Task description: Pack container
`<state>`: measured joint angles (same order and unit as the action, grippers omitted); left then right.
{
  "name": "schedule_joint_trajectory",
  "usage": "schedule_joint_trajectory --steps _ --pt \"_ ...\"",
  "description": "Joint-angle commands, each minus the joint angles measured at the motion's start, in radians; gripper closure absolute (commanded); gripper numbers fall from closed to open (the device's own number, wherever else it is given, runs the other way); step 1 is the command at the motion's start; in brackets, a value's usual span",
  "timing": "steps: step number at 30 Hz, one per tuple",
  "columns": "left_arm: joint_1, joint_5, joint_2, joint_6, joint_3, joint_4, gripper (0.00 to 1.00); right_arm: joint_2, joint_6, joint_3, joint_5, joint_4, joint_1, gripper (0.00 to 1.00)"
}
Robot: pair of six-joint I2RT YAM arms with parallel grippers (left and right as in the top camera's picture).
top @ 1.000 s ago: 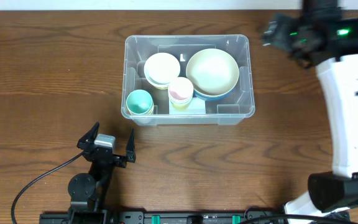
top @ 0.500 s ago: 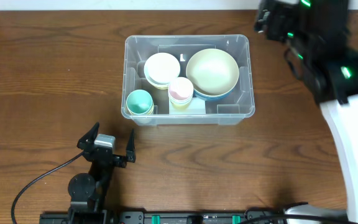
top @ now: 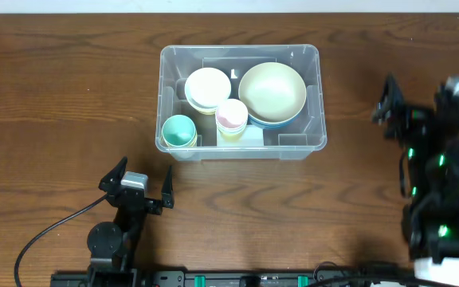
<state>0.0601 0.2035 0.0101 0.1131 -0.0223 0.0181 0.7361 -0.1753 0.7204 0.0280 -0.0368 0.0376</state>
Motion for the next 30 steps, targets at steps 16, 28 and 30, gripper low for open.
schedule_joint_trajectory --steps 16,28,30 --pt "0.003 0.014 -0.006 0.018 0.018 0.034 0.02 -0.647 0.095 -0.538 -0.047 0.097 0.012 0.01" --pt "0.003 0.014 -0.006 0.018 0.018 0.034 0.02 -0.731 0.095 -0.661 -0.097 0.077 0.012 0.01" --pt "0.003 0.014 -0.006 0.018 0.018 0.034 0.02 -0.731 0.095 -0.668 -0.097 0.057 0.012 0.01"
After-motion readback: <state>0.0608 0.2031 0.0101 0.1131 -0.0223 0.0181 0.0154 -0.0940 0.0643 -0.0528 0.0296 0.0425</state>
